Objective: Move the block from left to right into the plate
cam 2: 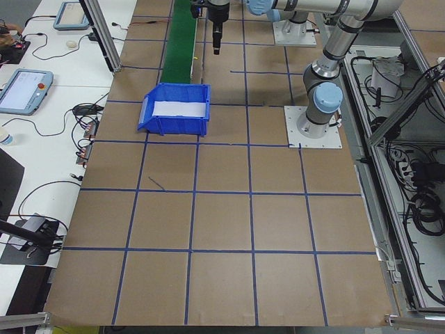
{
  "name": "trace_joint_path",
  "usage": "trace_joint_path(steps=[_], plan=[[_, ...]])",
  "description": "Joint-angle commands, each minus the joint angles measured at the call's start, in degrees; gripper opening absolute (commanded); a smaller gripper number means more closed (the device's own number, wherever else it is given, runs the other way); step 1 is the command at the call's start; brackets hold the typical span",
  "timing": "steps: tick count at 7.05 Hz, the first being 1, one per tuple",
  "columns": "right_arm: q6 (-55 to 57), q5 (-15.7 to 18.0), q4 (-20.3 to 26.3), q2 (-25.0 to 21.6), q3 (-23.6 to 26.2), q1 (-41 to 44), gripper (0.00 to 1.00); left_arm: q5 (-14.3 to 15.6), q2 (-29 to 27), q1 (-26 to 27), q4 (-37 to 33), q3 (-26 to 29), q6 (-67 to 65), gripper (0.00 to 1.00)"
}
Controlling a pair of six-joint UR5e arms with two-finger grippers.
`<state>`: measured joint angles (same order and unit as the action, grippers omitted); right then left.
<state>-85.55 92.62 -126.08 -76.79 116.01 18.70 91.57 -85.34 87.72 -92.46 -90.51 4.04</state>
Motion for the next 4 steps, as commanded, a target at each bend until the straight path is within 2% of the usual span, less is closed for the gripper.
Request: trace_joint_path(steps=[1, 4], plan=[[-2.52, -1.73, -1.71, 0.77, 1.50, -4.37, 0.99, -0.08, 0.00, -0.01, 0.00, -0.02, 0.00, 1.00], [-1.73, -0.86, -1.63, 0.42, 1.32, -4.64, 1.00, -0.08, 0.00, -0.01, 0.00, -0.02, 0.00, 1.00]])
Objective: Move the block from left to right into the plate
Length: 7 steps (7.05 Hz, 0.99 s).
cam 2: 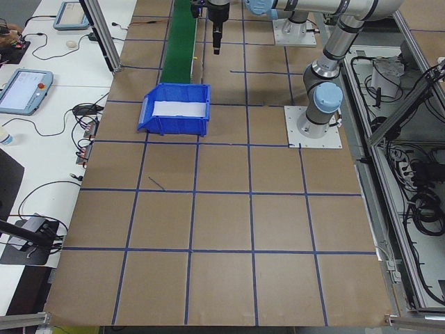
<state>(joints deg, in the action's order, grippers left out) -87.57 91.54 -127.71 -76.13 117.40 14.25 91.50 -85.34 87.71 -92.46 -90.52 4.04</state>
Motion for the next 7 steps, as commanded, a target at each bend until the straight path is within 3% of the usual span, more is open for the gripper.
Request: trace_joint_path(steps=[1, 2, 4, 7], plan=[[2.81, 0.22, 0.26, -1.11, -0.50, -0.27, 1.00, 0.00, 0.00, 0.00, 0.00, -0.09, 0.00, 1.00], [8.93, -0.22, 0.88, -3.65, -0.50, 2.34, 1.00, 0.00, 0.00, 0.00, 0.00, -0.09, 0.00, 1.00], [21.57, 1.78, 4.63, -8.32, -2.16, 21.85, 1.00, 0.26, 0.00, 0.00, 0.00, 0.00, 0.00, 1.00], [50.19, 3.20, 20.07, -10.16, -12.24, 44.40, 0.99, 0.00, 0.00, 0.00, 0.00, 0.00, 0.00, 1.00]])
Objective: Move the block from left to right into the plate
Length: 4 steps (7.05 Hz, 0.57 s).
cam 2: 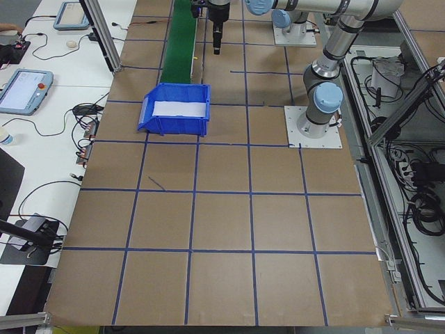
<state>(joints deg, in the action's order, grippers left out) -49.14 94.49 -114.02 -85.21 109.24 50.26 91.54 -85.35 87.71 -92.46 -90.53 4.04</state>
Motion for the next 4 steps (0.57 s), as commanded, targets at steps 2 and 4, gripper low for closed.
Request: trace_joint_path(steps=[2, 4], plan=[[27.18, 0.26, 16.25, -5.48, -9.64, 19.22, 0.99, -0.05, 0.00, 0.00, 0.00, 0.00, 0.00, 1.00], [39.15, -0.44, 21.89, -7.77, -13.08, 29.32, 1.00, -0.05, 0.00, 0.09, 0.00, 0.00, 0.00, 1.00]])
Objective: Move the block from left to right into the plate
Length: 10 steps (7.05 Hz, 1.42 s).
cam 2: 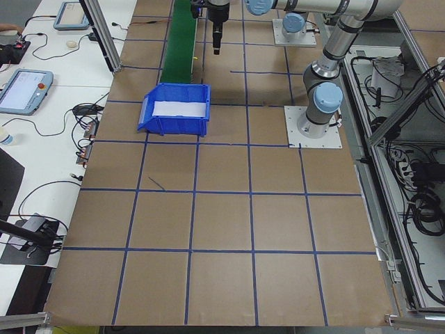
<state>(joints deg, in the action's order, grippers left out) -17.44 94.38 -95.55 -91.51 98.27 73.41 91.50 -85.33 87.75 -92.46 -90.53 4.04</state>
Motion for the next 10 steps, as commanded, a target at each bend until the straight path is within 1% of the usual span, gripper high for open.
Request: trace_joint_path(steps=[1, 2, 3, 4, 7, 9, 10], plan=[[12.73, -2.77, 5.52, -3.31, -2.55, 10.74, 1.00, 0.00, -0.01, -0.03, 0.00, 0.00, 0.00, 1.00], [16.52, -5.84, 5.72, -4.11, -2.47, 14.35, 1.00, 0.00, 0.08, 0.06, 0.00, 0.00, 0.00, 1.00], [19.95, -4.66, 5.72, -4.12, -2.03, 16.91, 1.00, 0.00, 0.08, -0.03, 0.00, 0.00, 0.00, 1.00], [20.07, -2.99, 5.81, -4.12, -1.94, 17.63, 1.00, 0.00, 0.08, 0.06, 0.00, 0.00, 0.00, 1.00], [20.78, -2.97, 6.07, -4.20, -1.42, 17.99, 1.00, 0.43, 0.08, 0.06, -0.09, 0.26, -0.70, 1.00], [20.78, -3.32, 6.07, -4.20, -0.62, 17.99, 1.00, 0.79, 0.34, 0.23, -3.77, 0.96, -1.75, 1.00], [20.78, -3.24, 6.07, -4.20, -0.62, 17.99, 1.00, 0.70, 0.34, 0.49, -3.78, 0.79, -4.28, 1.00]])
